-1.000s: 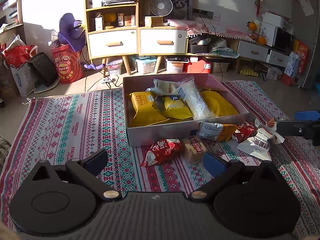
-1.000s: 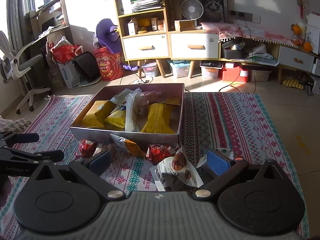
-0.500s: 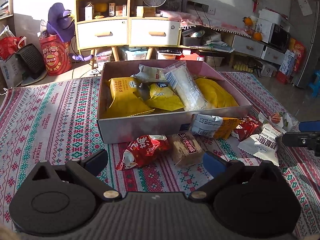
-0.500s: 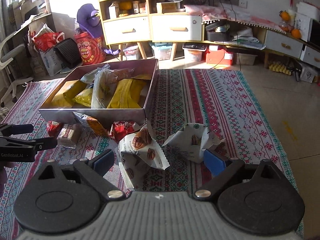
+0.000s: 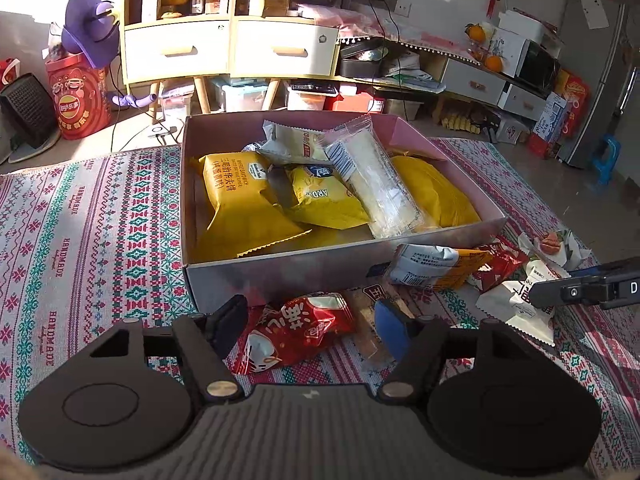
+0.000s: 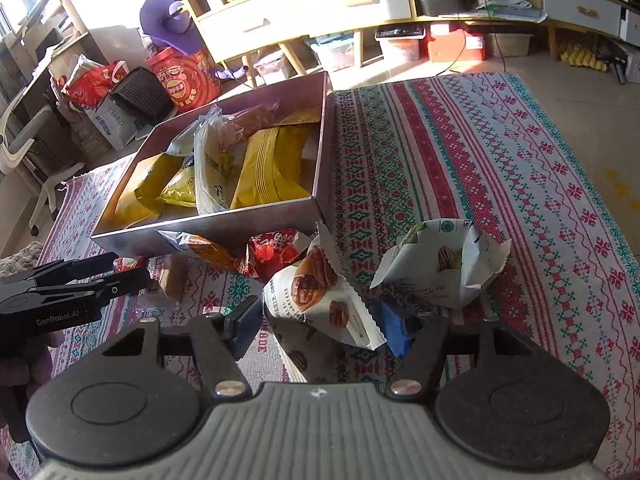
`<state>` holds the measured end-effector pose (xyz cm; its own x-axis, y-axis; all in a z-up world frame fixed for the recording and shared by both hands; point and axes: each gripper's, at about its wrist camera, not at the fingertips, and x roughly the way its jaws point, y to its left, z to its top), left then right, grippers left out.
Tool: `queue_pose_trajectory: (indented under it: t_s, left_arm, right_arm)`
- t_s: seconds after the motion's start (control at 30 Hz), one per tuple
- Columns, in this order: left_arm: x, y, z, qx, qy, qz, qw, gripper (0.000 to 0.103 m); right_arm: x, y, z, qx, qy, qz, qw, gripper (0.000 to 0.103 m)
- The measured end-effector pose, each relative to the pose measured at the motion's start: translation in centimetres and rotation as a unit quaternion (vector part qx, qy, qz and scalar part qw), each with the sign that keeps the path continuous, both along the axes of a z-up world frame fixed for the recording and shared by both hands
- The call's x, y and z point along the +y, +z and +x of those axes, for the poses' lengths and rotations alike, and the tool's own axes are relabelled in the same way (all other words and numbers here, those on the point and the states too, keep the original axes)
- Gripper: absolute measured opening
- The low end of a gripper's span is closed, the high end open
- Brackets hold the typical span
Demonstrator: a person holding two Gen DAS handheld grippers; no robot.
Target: Organize snacks
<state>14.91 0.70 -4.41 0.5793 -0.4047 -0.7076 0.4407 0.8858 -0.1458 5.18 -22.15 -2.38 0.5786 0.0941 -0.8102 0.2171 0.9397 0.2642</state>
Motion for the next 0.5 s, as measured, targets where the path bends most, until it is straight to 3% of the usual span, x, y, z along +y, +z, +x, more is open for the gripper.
queue_pose_trajectory:
  t_s: [0.17, 0.5]
  left_arm:
    - [-0.2, 0.4, -0.3, 0.013, -0.020, -0.006, 0.9997, 0.057]
    - [0.3, 0.5, -1.7, 0.036, -0.058, 0.006, 0.9977, 0.055]
  right_arm:
    - [0.2, -0.4, 0.3, 0.005, -0.003, 0.010, 1.000, 0.056]
    - [1.1, -0.1, -0.1, 0.007, 0.021, 0.021, 1.000, 0.053]
